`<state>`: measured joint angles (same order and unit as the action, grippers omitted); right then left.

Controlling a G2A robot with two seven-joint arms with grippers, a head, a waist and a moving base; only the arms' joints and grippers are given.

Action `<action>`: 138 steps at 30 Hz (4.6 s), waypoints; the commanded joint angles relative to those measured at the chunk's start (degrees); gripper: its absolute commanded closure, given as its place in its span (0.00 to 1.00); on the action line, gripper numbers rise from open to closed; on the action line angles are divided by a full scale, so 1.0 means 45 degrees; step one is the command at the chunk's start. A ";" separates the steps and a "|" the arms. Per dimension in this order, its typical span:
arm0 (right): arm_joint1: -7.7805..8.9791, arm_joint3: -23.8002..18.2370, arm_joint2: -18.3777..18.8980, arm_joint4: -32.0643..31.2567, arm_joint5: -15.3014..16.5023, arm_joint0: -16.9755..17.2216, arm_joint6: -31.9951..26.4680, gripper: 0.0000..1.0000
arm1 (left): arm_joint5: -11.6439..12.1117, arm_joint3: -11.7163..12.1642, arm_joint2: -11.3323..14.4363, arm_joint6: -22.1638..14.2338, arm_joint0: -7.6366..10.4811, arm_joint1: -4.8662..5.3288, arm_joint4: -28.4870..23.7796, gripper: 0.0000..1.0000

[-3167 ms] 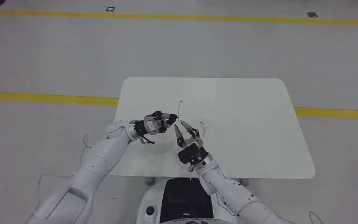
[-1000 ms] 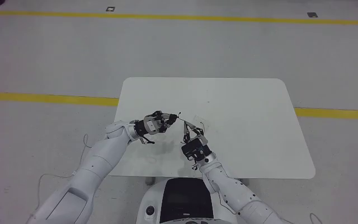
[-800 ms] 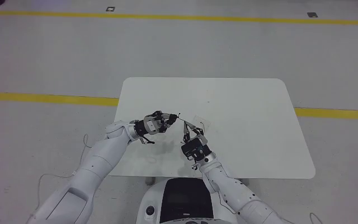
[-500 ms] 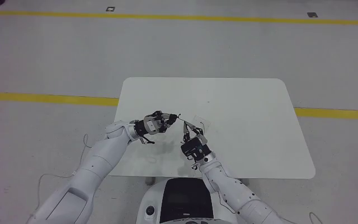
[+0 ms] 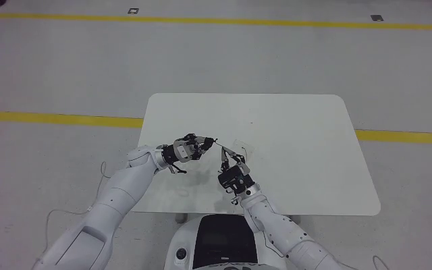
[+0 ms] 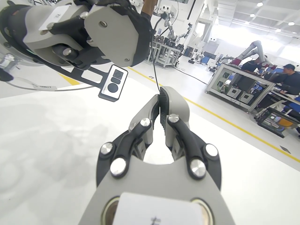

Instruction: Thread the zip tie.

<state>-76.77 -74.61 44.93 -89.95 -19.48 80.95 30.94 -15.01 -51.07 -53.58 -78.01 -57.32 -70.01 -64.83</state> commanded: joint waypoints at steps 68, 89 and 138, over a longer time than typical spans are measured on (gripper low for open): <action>-0.0219 0.0671 0.0114 0.0000 0.0000 -0.0146 -0.0390 1.00 | 0.0000 0.0000 0.0000 0.0000 0.0000 0.0000 0.0000 1.00; -0.0085 -0.0228 0.0812 0.0183 0.0664 0.0460 -0.1376 0.00 | 0.0000 0.0000 0.0000 0.0000 0.0000 0.0000 0.0000 1.00; 0.0837 -0.2762 0.5290 0.4423 0.6512 0.2146 -0.1766 0.00 | -0.0712 -0.1764 -0.2569 0.0013 -0.1650 0.1772 -0.0939 1.00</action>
<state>-73.00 -87.04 68.75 -70.02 9.86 90.61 23.00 -18.23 -59.00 -65.15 -77.96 -64.75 -62.03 -69.08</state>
